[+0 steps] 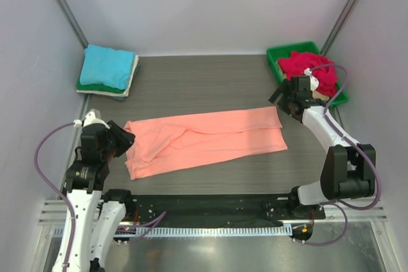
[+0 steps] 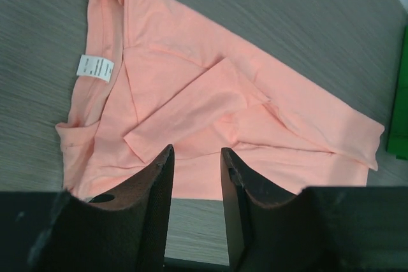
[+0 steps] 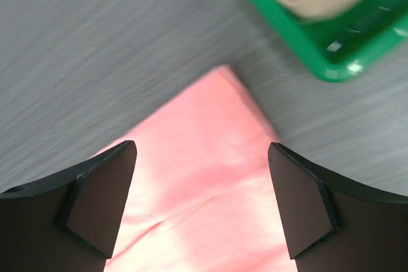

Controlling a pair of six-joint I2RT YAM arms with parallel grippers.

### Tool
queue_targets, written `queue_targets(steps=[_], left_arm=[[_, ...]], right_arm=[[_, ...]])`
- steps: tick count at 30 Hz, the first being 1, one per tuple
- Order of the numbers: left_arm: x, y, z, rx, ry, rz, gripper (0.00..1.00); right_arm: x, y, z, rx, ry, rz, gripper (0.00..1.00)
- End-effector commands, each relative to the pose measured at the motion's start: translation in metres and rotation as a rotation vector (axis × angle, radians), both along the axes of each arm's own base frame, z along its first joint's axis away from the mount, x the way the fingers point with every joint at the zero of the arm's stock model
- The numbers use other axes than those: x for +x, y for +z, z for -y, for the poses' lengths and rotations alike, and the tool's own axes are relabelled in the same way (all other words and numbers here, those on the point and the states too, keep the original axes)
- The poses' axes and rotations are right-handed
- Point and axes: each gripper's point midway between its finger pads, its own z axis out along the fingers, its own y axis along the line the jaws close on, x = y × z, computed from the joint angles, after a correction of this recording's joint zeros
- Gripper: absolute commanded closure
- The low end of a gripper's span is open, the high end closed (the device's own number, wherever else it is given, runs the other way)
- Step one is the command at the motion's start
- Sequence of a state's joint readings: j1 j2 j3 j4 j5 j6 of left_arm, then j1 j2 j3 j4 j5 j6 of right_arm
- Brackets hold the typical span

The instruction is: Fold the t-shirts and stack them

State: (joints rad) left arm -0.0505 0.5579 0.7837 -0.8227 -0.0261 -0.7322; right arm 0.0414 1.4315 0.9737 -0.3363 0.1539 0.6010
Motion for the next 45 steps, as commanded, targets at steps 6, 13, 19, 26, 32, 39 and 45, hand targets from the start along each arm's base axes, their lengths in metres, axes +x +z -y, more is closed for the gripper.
queue_targets(steps=[6, 13, 19, 26, 32, 39, 45], left_arm=[[0.033, -0.061, 0.016, -0.054, 0.026, -0.178, 0.64], [0.054, -0.121, 0.043, 0.005, -0.010, -0.351, 0.62], [0.072, -0.150, 0.064, 0.040, -0.045, -0.466, 0.62], [0.104, -0.180, 0.111, 0.102, -0.123, -0.567, 0.62], [0.166, -0.202, 0.160, 0.116, -0.293, -0.639, 0.62], [0.261, -0.207, 0.271, 0.059, -0.624, -0.517, 0.72], [0.302, -0.093, 0.324, 0.076, -0.802, -0.208, 0.61]], right_arm=[[0.037, -0.004, -0.088, 0.072, 0.276, 0.022, 0.14], [0.023, -0.078, -0.100, 0.067, 0.326, -0.157, 0.17], [-0.010, -0.106, -0.090, 0.030, 0.303, -0.250, 0.17], [-0.084, -0.132, -0.118, 0.099, 0.398, -0.355, 0.17], [-0.149, -0.126, -0.171, 0.141, 0.516, -0.359, 0.17], [-0.219, -0.097, -0.281, 0.177, 0.756, -0.263, 0.17], [-0.209, -0.047, -0.292, 0.093, 0.811, -0.170, 0.13]])
